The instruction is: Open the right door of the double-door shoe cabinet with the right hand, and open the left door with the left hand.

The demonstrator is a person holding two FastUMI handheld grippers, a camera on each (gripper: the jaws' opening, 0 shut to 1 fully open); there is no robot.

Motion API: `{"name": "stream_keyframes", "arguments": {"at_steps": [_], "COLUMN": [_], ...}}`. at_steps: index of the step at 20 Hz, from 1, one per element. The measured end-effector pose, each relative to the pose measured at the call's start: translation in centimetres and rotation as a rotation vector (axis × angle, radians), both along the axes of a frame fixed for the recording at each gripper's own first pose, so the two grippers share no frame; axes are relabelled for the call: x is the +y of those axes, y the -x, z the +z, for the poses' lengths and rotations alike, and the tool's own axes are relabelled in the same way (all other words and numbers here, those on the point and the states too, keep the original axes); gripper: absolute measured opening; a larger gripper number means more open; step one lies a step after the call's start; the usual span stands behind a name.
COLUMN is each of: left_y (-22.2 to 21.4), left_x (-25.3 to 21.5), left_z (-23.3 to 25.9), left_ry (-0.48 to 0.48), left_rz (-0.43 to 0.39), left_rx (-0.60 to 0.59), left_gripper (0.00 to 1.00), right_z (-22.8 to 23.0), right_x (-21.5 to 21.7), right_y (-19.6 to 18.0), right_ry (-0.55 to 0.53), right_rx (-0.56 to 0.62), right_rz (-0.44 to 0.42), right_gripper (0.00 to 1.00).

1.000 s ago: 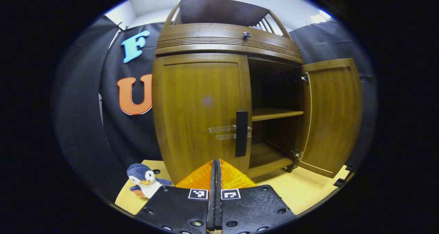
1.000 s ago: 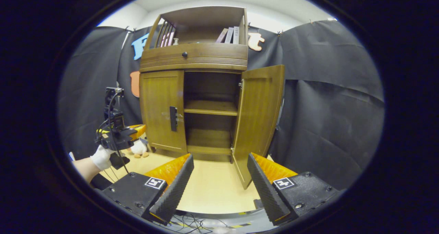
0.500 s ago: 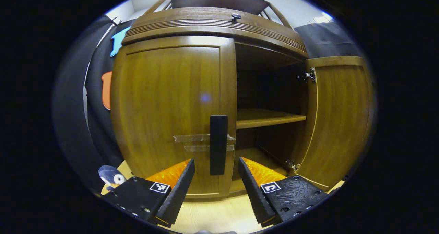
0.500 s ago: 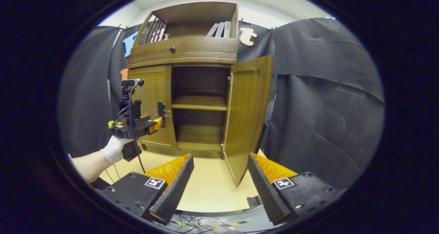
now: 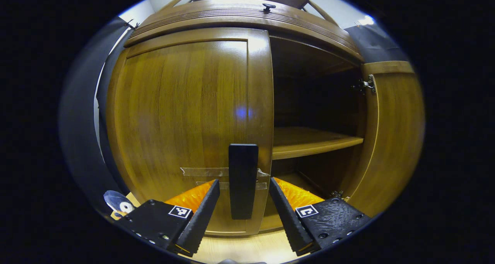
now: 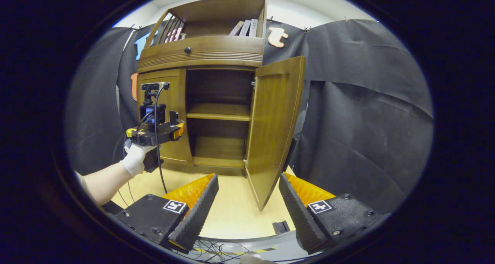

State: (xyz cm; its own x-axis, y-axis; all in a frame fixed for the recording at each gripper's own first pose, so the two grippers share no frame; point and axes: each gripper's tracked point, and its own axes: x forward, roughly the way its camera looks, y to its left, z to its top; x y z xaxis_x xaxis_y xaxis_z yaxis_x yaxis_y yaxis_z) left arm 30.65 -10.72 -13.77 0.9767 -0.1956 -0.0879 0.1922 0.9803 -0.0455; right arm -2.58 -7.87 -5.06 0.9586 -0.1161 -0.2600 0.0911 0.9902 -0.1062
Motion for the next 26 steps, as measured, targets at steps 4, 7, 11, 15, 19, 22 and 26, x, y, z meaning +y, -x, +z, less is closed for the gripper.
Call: {"name": "stream_keyframes", "arguments": {"at_steps": [4, 7, 11, 15, 19, 22, 26], "left_y": [-0.6, -0.9, -0.9, -0.4, 1.8, 4.2, 7.6], "left_x": [0.0, -0.2, -0.1, 0.0, 0.4, 1.3, 3.0], "left_z": [0.9, 0.6, 0.5, 0.5, 0.4, 0.5, 0.5], "left_ry": [0.001, -0.007, -0.006, -0.003, 0.003, 0.005, 0.015], "left_rz": [0.021, 0.017, -0.002, -0.014, -0.052, -0.065, -0.069], "left_rx": [-0.04, -0.04, -0.032, -0.022, -0.019, -0.03, -0.037], "left_gripper": [0.52, 0.35, 0.35, 0.2, 0.2, 0.2, 0.2], "right_z": [-0.3, -0.4, -0.9, -1.1, -1.3, -0.9, -0.6], "right_x": [0.0, -0.2, -0.3, -0.1, 0.2, 0.7, 1.5], "right_y": [-0.3, -0.6, -0.7, -0.5, -0.7, -0.5, -0.5], "right_ry": [0.001, 0.002, -0.015, -0.028, -0.045, -0.042, -0.023], "right_rx": [0.015, 0.021, 0.03, 0.023, 0.024, 0.013, 0.003], "right_rz": [0.008, 0.007, 0.002, 0.018, 0.038, 0.064, 0.1], "right_gripper": [0.99, 0.99, 0.99, 0.99, 0.99, 1.0, 1.0]}}
